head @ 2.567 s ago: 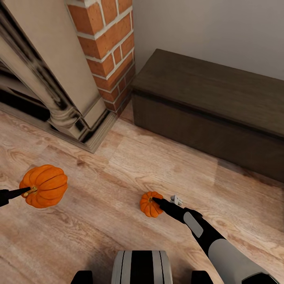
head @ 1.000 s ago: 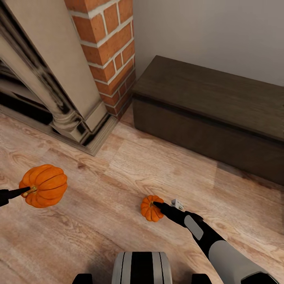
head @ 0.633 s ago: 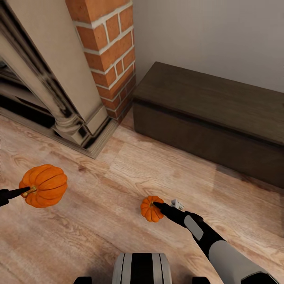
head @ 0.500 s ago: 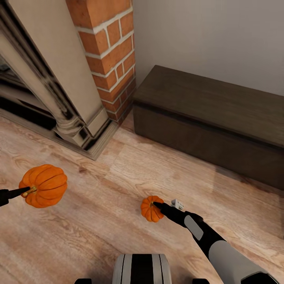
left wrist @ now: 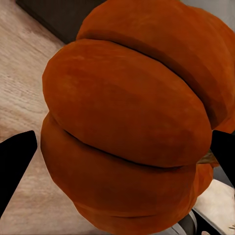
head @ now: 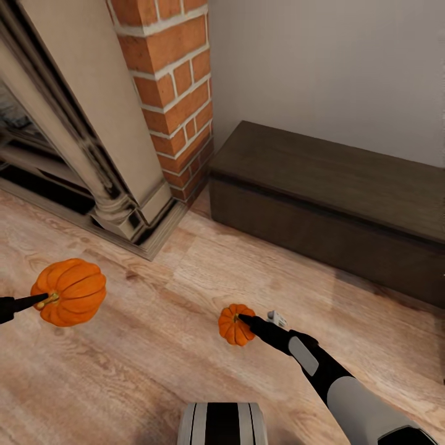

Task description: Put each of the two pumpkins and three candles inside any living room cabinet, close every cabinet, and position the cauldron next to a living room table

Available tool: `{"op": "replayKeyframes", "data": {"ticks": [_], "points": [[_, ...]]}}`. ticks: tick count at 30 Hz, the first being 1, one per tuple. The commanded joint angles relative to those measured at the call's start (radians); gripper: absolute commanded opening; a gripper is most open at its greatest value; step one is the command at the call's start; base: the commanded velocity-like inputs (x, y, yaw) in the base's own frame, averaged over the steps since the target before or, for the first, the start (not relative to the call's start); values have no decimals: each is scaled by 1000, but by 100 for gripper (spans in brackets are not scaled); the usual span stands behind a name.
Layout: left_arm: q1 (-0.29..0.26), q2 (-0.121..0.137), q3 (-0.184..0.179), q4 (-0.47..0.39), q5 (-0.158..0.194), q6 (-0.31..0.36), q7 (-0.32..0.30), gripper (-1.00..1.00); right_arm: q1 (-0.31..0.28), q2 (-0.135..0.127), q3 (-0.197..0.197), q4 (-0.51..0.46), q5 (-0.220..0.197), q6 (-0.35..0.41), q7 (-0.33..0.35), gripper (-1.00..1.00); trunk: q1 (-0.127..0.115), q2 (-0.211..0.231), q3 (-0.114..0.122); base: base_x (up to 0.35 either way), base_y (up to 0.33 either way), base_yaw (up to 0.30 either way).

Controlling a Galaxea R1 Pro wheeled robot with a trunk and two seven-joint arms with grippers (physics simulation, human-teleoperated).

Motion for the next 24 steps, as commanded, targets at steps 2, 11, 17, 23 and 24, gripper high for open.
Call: {"op": "replayKeyframes", "data": {"ticks": [2,11,17,23,24], "points": [[0,1,-3,-1,-4,11,-4,-100,0,-1,5,-4,-4,4,31,-100,-1,0,7,0,0,0],[0,3,-16,-5,-12,11,2,-100,0,-3,10,-10,1,60,282,-100,-5,2,42,0,0,0],[0,6,-16,-2,-15,11,6,-100,0,-3,9,-11,1,57,359,-100,-8,4,65,0,0,0],[-1,9,-22,-3,-22,11,7,-100,0,-3,2,-10,-1,58,376,-100,-10,5,88,0,0,0],[-1,9,-26,-5,-26,11,7,-100,0,-3,2,-10,-4,55,378,-100,-11,5,92,0,0,0]]}}
